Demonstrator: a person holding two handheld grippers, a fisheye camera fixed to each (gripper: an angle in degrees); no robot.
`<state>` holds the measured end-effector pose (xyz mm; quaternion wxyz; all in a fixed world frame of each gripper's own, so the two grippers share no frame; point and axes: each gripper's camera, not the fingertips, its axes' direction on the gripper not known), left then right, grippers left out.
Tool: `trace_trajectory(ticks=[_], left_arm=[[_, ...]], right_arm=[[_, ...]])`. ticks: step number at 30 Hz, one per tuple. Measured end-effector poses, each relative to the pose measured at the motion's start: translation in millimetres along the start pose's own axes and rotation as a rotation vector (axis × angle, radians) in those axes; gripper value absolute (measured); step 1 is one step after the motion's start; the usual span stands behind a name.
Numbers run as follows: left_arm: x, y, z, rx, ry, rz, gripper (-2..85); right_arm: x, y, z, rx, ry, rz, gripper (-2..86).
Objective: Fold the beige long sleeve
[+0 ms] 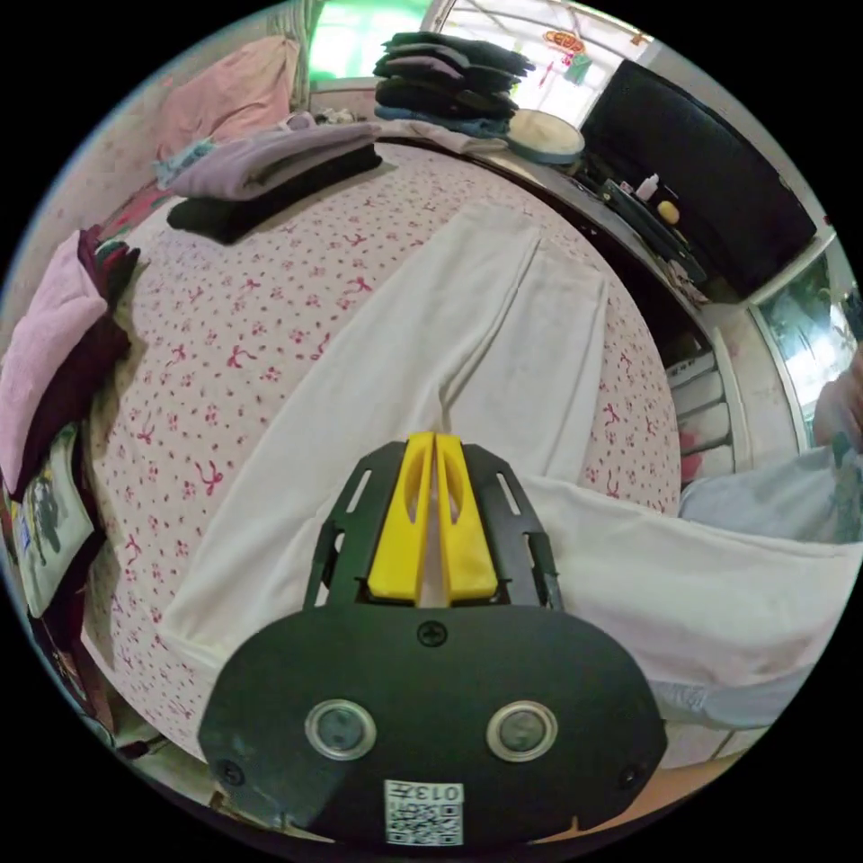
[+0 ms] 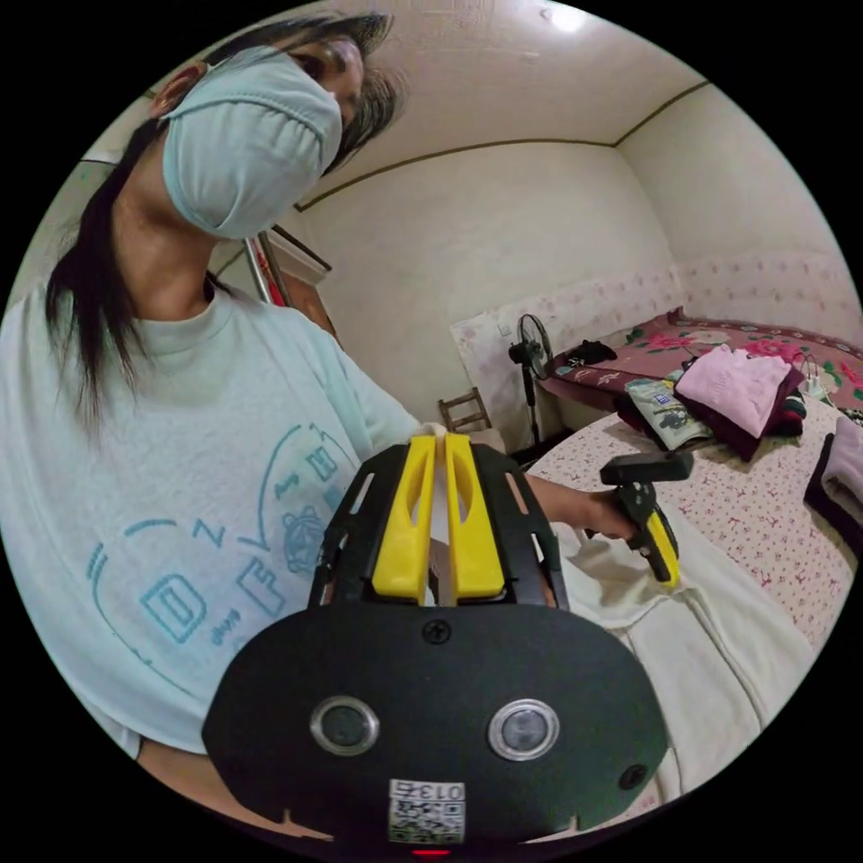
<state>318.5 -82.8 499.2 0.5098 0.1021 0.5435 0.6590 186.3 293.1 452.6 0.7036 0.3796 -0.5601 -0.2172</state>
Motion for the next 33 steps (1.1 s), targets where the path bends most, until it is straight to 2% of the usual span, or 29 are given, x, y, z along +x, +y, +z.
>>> trace_trajectory(ticks=[2, 5, 8, 10, 13, 15, 18, 21, 25, 27, 29, 31, 33], left_arm=[[-1.1, 4.2, -11.5, 0.063, -0.040, 0.001, -0.3], [-6.7, 2.5, 12.3, -0.108, 0.060, 0.045, -0.3], [-17.3, 8.4, -0.9, -0.023, 0.048, -0.011, -0.3], [-25.7, 15.6, -11.5, 0.035, 0.038, -0.059, -0.3], [-41.4, 32.4, -23.5, 0.055, 0.016, -0.141, -0.2], [-49.3, 45.0, -30.3, 0.054, -0.035, -0.195, -0.2], [-62.9, 70.0, -40.4, 0.059, -0.102, -0.323, 0.0], [-67.2, 94.2, -48.3, 0.095, -0.114, -0.400, 0.4], [-64.3, 115.7, -50.2, 0.159, -0.107, -0.471, 3.1], [-58.7, 117.1, -47.4, 0.174, -0.098, -0.445, 5.6], [-48.3, 111.6, -39.7, 0.133, -0.140, -0.371, 7.7], [-43.8, 104.8, -30.2, 0.077, -0.172, -0.317, 8.2], [-45.4, 97.5, -19.9, 0.026, -0.187, -0.294, 8.5]], right_arm=[[9.5, -1.9, -9.5, 0.028, 0.034, -0.001, 2.2], [27.8, -8.8, -32.6, 0.106, 0.088, -0.021, 2.1], [54.0, -12.0, -67.8, 0.237, 0.271, 0.010, 2.0], [80.3, -3.6, -92.9, 0.359, 0.405, 0.118, 2.0], [140.4, 28.9, -127.1, 0.500, 0.656, 0.447, 1.9], [194.9, 68.2, -141.5, 0.497, 0.883, 0.797, 2.0], [256.9, 111.8, -137.3, 0.350, 1.007, 1.036, 2.3], [300.8, 136.4, -120.9, 0.173, 1.032, 1.134, 2.8], [310.3, 131.5, -112.8, 0.114, 1.100, 1.101, 4.1], [298.8, 117.3, -106.0, 0.077, 1.239, 1.025, 5.7], [288.6, 105.2, -94.2, 0.050, 1.257, 0.946, 6.0], [279.5, 89.9, -65.5, -0.014, 1.131, 0.783, 6.1], [271.5, 75.1, -3.2, -0.174, 0.859, 0.598, 7.0]])
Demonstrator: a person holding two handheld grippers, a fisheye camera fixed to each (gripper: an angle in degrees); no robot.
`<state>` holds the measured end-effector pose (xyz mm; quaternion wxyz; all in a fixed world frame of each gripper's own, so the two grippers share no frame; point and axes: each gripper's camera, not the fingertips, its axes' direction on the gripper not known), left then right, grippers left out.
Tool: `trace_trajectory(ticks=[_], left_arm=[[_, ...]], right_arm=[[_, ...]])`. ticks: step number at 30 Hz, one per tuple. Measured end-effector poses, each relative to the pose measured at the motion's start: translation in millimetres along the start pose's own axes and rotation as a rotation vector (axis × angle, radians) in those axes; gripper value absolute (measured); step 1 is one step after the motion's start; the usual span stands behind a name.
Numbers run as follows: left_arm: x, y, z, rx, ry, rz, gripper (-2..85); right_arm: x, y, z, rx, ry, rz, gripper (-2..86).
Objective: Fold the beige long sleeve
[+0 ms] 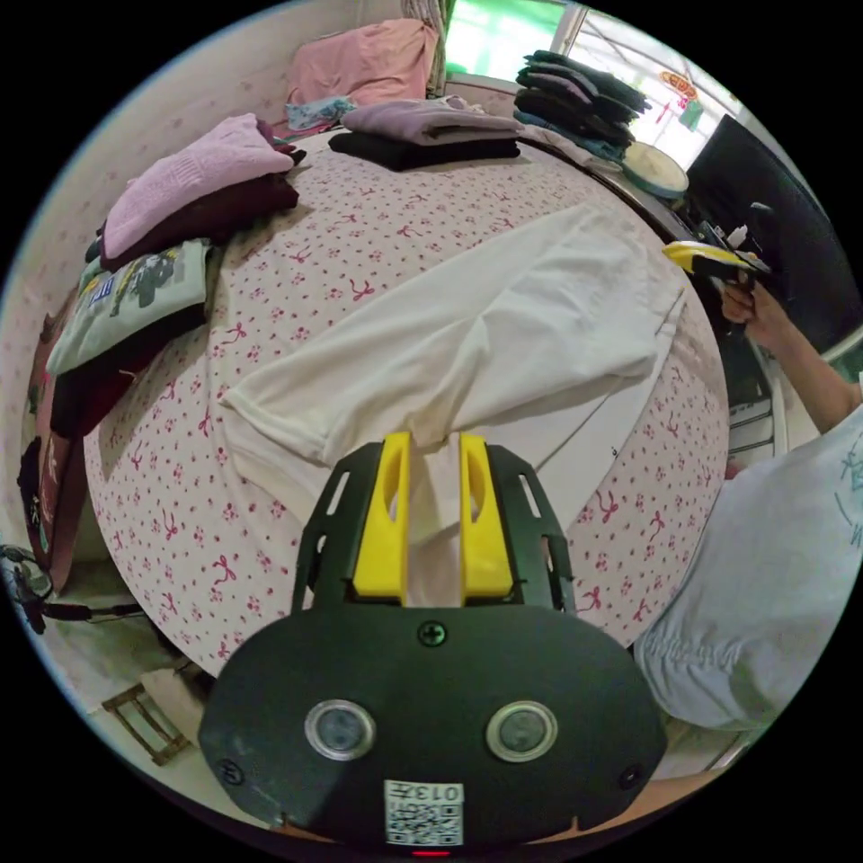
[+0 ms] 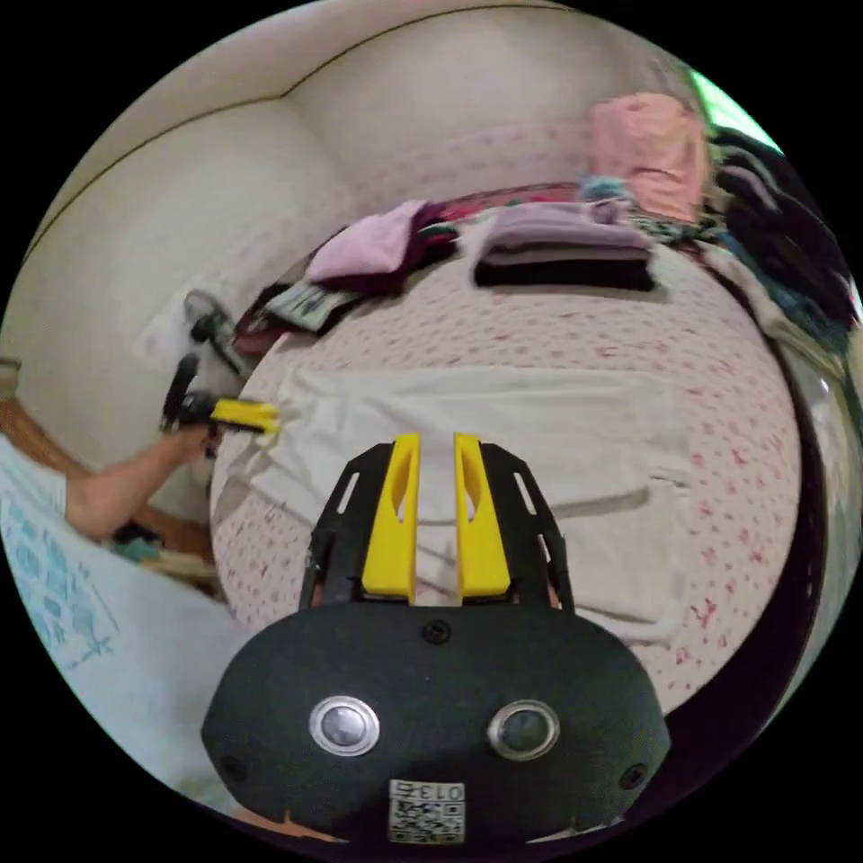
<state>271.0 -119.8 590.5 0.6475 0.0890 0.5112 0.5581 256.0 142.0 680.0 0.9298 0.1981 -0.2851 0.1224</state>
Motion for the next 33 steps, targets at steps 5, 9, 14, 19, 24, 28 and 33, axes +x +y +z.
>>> trace_trajectory(ticks=[5, 9, 14, 19, 24, 28, 33], left_arm=[[1.7, -23.7, 11.9, -0.050, -0.020, 0.096, 9.4], [2.0, -29.8, 13.3, -0.084, -0.045, 0.157, 9.5], [1.2, -49.0, 28.6, -0.148, -0.044, 0.225, 7.2], [7.8, -63.1, 43.4, -0.286, -0.037, 0.388, 0.5], [-14.5, -58.2, 52.2, -0.356, -0.042, 0.357, 0.1], [-30.3, -55.2, 42.7, -0.236, 0.048, 0.232, 1.1], [-21.5, -59.2, 7.6, -0.038, 0.127, 0.240, 7.0]], right_arm=[[-116.2, 27.1, 71.0, -0.211, 0.006, -0.439, 8.5], [-146.3, 36.6, 119.7, -0.319, 0.095, -0.524, 7.3], [-149.1, 33.8, 132.6, -0.345, 0.110, -0.516, 2.4], [-154.3, 36.7, 127.7, -0.348, 0.067, -0.588, 1.3], [-160.9, 49.9, 134.7, -0.342, 0.061, -0.611, 1.3], [-171.8, 70.3, 159.5, -0.388, 0.134, -0.665, 1.9], [-171.6, 74.6, 136.4, -0.308, 0.139, -0.600, 5.7]])
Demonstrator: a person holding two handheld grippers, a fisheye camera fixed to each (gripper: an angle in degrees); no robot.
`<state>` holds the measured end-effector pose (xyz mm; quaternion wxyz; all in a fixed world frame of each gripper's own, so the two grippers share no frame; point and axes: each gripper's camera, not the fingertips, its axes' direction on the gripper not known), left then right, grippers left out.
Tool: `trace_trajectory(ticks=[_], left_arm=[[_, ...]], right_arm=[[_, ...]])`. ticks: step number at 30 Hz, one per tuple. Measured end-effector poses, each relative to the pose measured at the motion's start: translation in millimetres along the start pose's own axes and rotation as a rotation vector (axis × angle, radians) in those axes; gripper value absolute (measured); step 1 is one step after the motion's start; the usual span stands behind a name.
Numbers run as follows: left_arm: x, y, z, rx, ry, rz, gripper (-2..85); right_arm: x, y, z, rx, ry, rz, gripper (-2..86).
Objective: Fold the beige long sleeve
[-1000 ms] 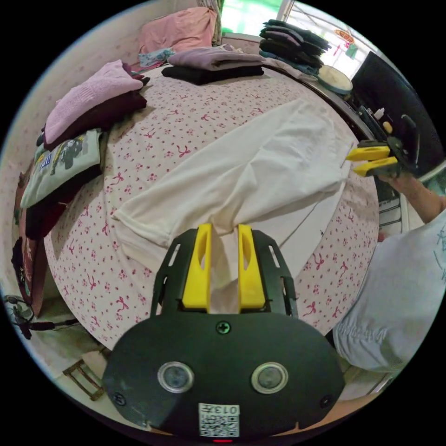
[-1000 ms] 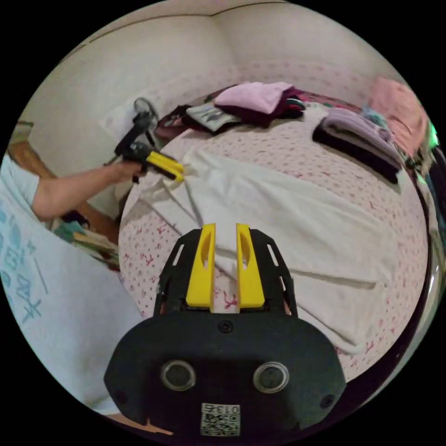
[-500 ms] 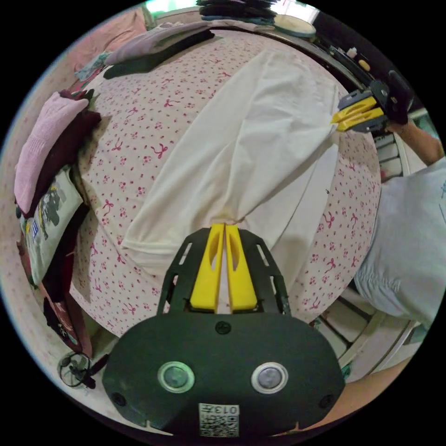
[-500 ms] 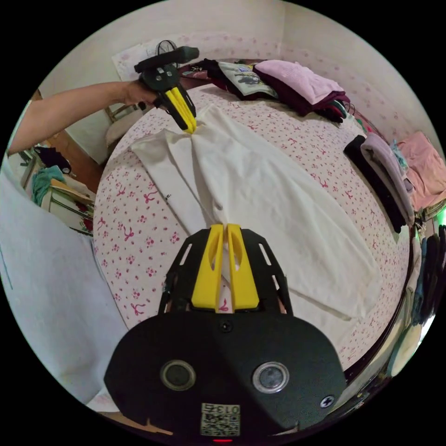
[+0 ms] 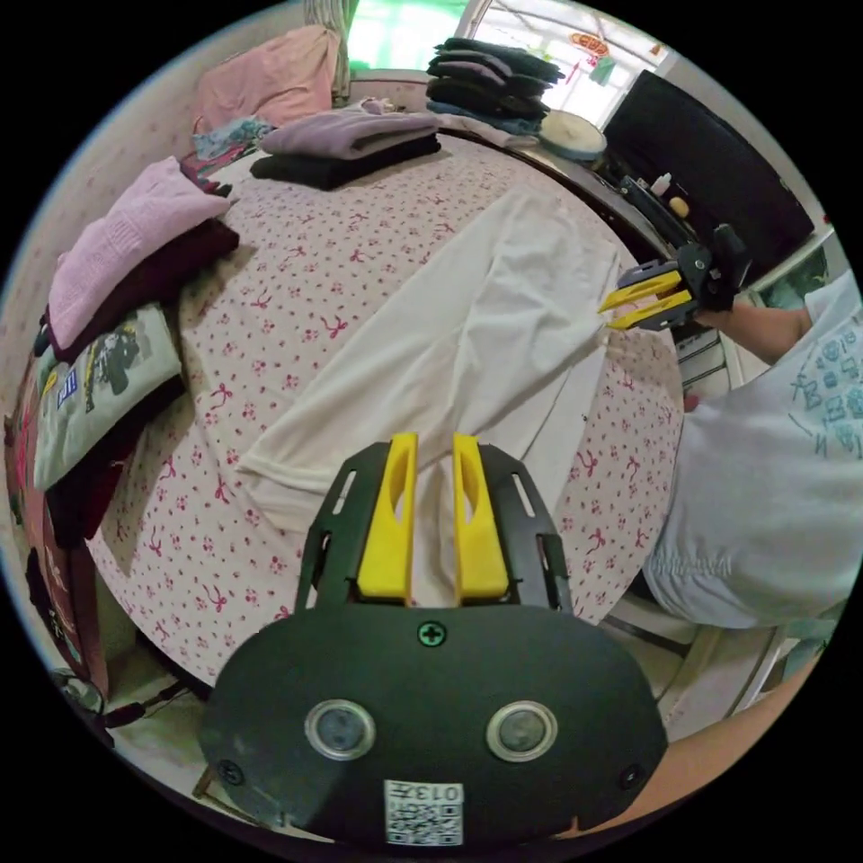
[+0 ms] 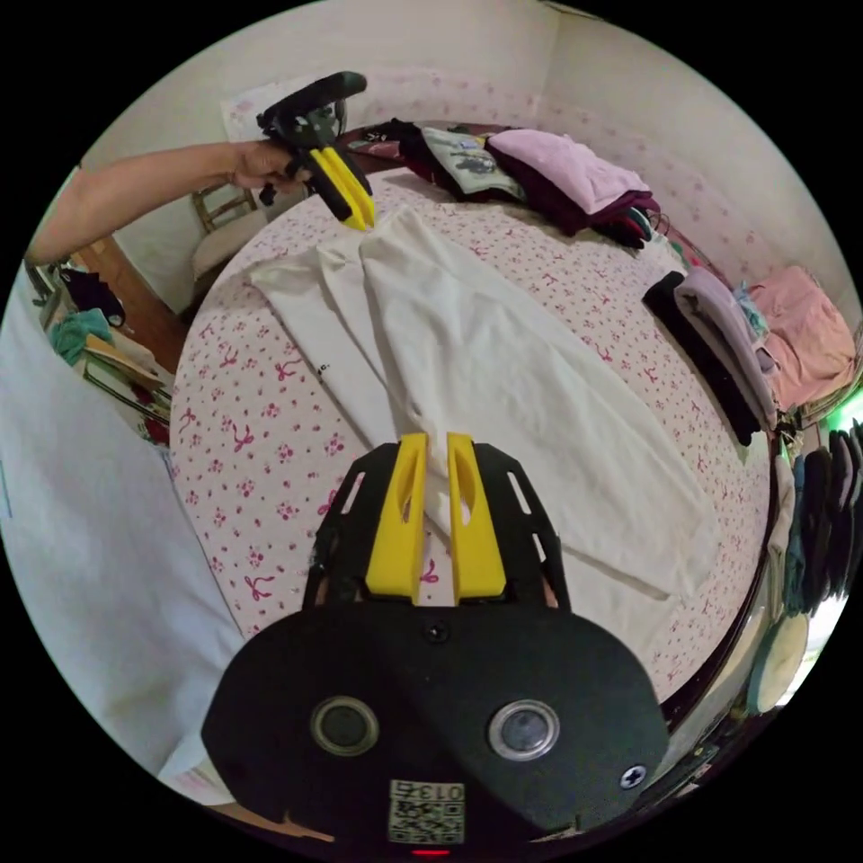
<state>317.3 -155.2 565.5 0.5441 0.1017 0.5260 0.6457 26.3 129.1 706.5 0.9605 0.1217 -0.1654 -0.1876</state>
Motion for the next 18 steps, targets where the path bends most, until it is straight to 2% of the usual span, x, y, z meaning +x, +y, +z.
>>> trace_trajectory(ticks=[4, 9, 11, 15, 18], left_arm=[[6.4, -27.8, 20.5, -0.115, -0.007, 0.044, 9.2], [-3.8, -41.9, 17.7, -0.208, 0.090, 0.083, 1.5], [0.4, -48.6, 0.2, -0.237, 0.072, 0.183, 0.7], [-8.0, -57.2, -20.0, -0.249, 0.134, 0.221, 0.2], [-15.2, -56.4, -1.0, -0.383, 0.142, 0.192, 0.1]], right_arm=[[-10.3, -3.6, 3.6, 0.034, -0.022, -0.028, 6.9], [-11.7, -5.9, 33.6, -0.077, 0.002, -0.030, 2.1], [-6.6, -2.3, 23.2, -0.033, -0.039, -0.028, 1.6], [-4.2, 13.9, 11.9, 0.048, -0.062, -0.123, 1.1], [-17.4, 22.4, 31.4, -0.045, -0.014, -0.243, 1.0]])
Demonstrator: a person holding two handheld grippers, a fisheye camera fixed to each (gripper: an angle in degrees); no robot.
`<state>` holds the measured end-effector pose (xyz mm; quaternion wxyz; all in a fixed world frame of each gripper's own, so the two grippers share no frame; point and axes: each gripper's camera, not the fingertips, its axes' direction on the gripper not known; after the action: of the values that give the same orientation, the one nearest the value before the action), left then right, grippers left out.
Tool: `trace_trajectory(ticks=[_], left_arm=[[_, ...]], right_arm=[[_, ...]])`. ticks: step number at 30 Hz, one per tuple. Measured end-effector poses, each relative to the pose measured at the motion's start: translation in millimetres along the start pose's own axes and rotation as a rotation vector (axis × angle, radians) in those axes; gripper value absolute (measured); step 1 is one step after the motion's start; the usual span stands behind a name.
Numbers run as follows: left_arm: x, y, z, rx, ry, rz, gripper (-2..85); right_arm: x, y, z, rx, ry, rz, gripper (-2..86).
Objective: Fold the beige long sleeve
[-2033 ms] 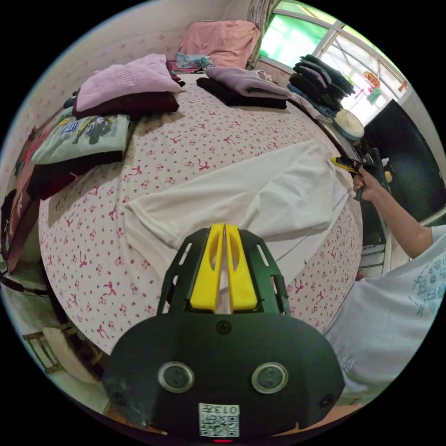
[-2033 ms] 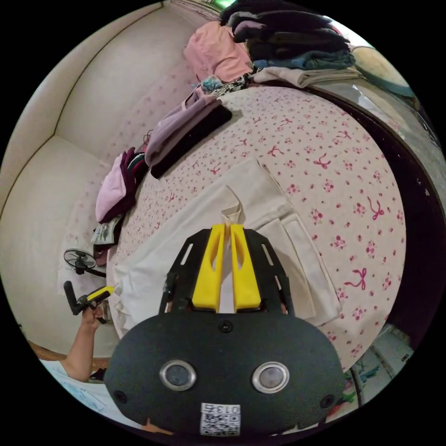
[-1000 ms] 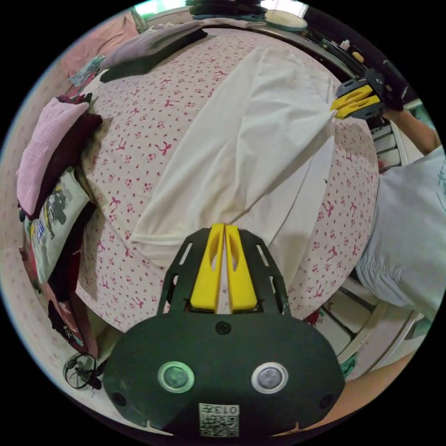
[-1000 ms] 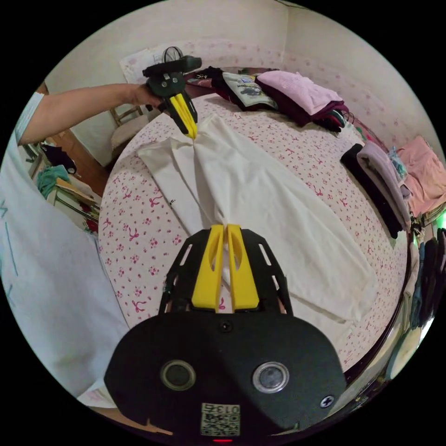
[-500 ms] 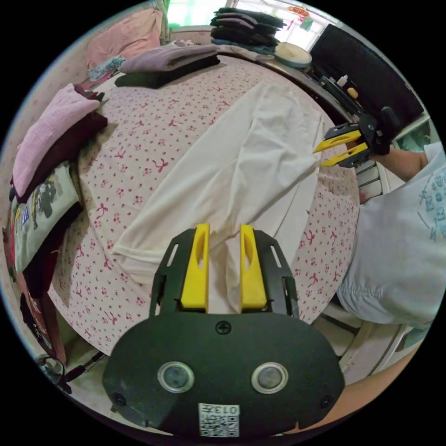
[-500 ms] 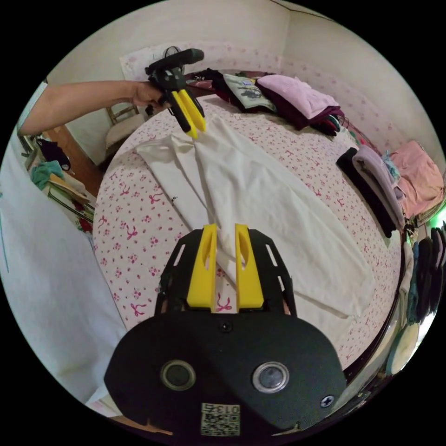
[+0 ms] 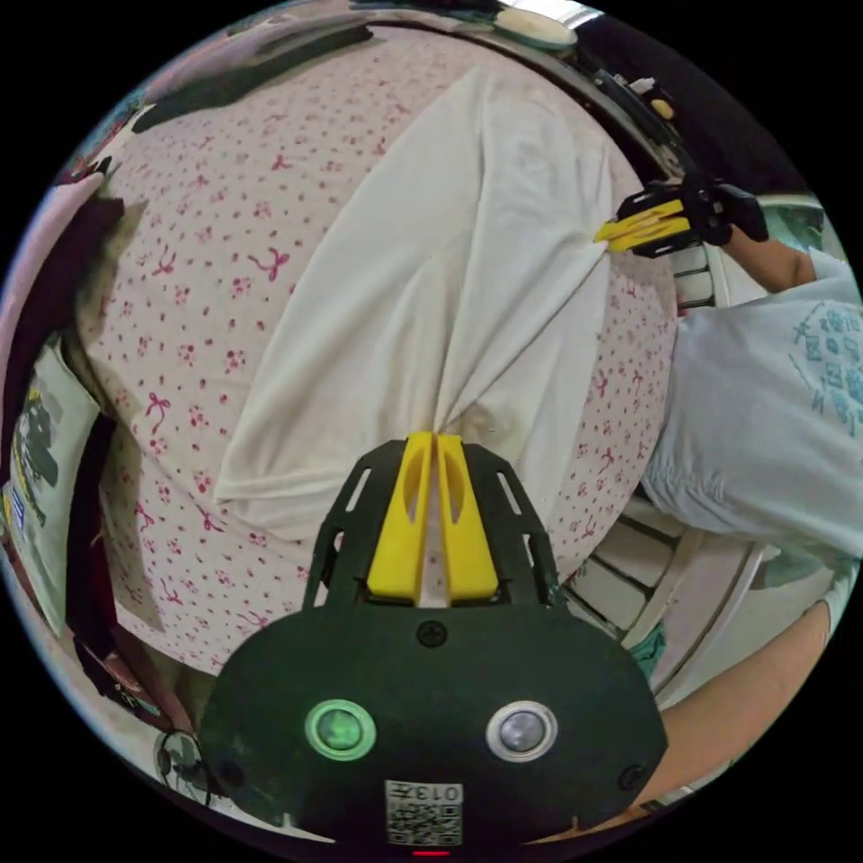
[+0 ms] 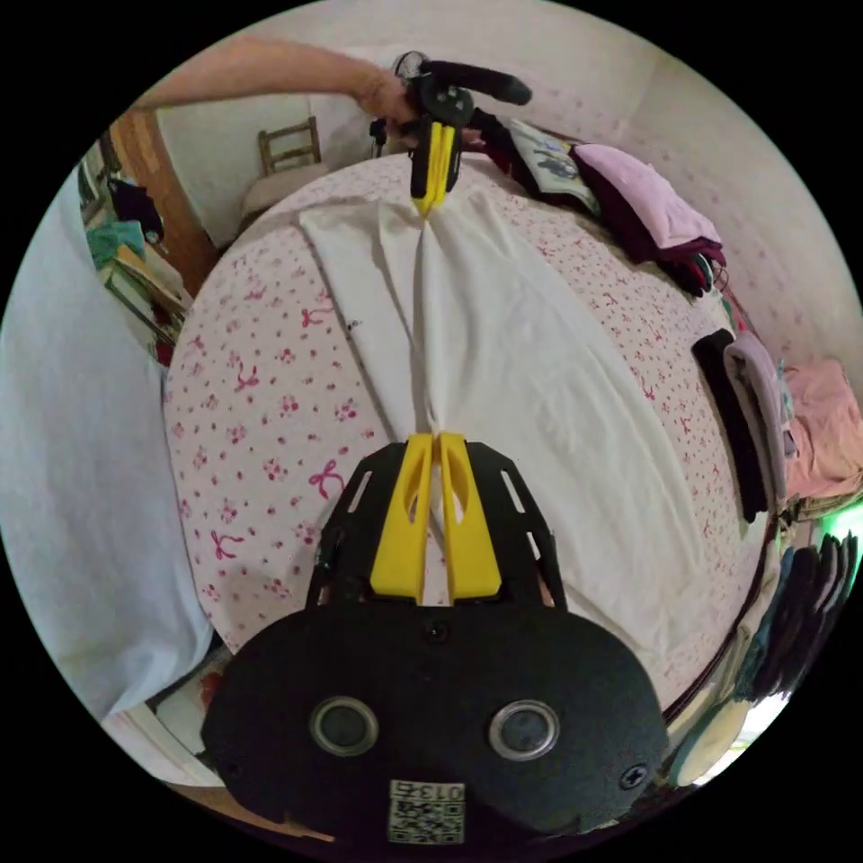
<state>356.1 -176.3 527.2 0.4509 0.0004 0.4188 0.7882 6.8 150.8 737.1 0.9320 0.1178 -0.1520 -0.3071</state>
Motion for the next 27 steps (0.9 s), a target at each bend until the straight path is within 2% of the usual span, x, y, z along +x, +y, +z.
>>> trace_trajectory(ticks=[2, 6, 10, 12, 14, 17, 18, 22, 25, 27], left_arm=[[-1.1, 4.1, 5.4, 0.007, 0.023, -0.046, 0.0], [-2.0, 34.4, -16.5, 0.136, -0.038, -0.190, -0.1], [12.6, 71.1, -52.5, 0.358, -0.103, -0.342, -0.2], [33.8, 62.4, -60.9, 0.438, -0.093, -0.308, -0.2], [63.3, 30.9, -51.2, 0.398, -0.106, -0.246, -0.2], [81.1, -2.3, -18.2, 0.293, -0.088, -0.228, -0.1], [81.4, -5.9, -10.2, 0.257, -0.080, -0.237, -0.1], [80.8, 14.5, -7.1, 0.318, -0.062, -0.336, 0.2], [110.5, 19.1, -17.6, 0.357, -0.174, -0.281, 1.1], [139.5, 9.7, -20.3, 0.408, -0.196, -0.183, 2.5]], right_arm=[[-6.3, 7.3, 2.2, -0.018, 0.050, -0.023, 1.0], [8.5, 33.4, -14.5, -0.025, 0.010, 0.130, 1.2], [15.7, 42.6, -30.9, 0.083, 0.002, 0.218, 1.1], [15.5, 33.2, -28.4, 0.139, 0.009, 0.233, 0.9], [15.0, 23.5, -18.5, 0.128, 0.001, 0.221, 0.6], [17.0, 19.1, 7.7, 0.008, 0.003, 0.194, 0.3], [19.1, 25.6, 3.5, 0.033, 0.008, 0.186, 0.2], [29.8, 50.7, -5.7, -0.037, -0.093, 0.143, 0.2], [57.2, 90.3, -26.6, 0.042, -0.058, 0.344, 0.7], [85.4, 116.4, -37.9, 0.104, -0.173, 0.518, 1.8]])
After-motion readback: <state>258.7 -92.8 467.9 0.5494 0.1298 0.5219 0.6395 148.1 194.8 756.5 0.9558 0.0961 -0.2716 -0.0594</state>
